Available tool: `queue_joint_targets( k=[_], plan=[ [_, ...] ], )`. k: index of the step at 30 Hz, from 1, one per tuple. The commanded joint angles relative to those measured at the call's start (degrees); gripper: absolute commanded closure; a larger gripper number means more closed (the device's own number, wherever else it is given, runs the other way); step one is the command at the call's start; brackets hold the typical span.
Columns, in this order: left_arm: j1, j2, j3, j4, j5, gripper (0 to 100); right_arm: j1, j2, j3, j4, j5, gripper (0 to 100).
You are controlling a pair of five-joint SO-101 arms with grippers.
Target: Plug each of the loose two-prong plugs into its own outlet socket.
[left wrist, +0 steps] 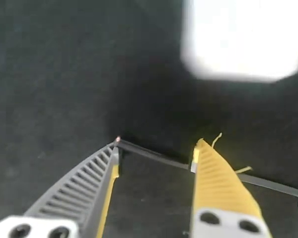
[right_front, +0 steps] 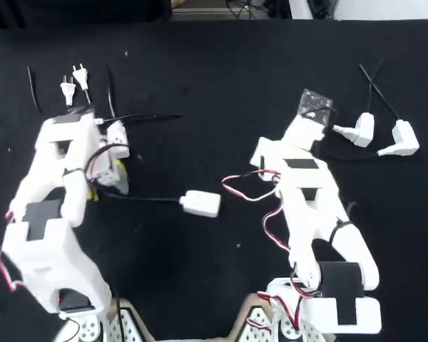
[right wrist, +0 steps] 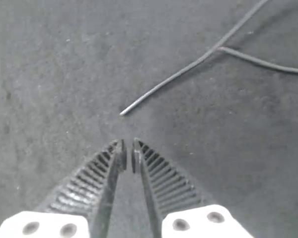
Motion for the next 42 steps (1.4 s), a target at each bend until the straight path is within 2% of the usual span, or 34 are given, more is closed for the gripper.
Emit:
queue_joint_targets(
  k=[1, 6, 14, 20, 27, 31, 36, 42],
  plan=[
    [-3.3, -13.5, 6.8, 0.8, -3.0, 77, -2.5, -3.0, -2.0, -0.7, -0.3, 98.7],
    [-5.0, -26.5, 13.8, -0.8, -4.0, 77, -3.3, -3.1, -2.3, 1.2, -0.3, 98.7],
    [-8.1, -36.5, 16.8, -14.9, -4.0, 76, -3.3, -3.1, -2.5, 2.8, -0.2, 98.7],
    [-8.7, -32.2, 12.8, -22.0, -10.1, 76, -4.8, -3.1, -2.3, 2.8, 5.1, 98.7],
    [-10.0, -15.4, -6.2, -18.0, -10.3, 76, -7.6, -3.1, -2.3, 2.6, 5.8, 98.7],
    [-9.5, -3.4, -20.4, -14.9, -5.4, 76, -7.6, -3.1, -2.5, 2.6, 5.8, 98.7],
    [-8.2, 12.7, -36.7, -11.5, 5.2, 76, -7.6, -3.1, -2.6, 2.5, 5.8, 98.7],
    [-4.4, 27.3, -57.2, -0.8, 18.4, 76, -7.6, -3.1, -3.1, 2.5, 5.8, 98.7]
  ],
)
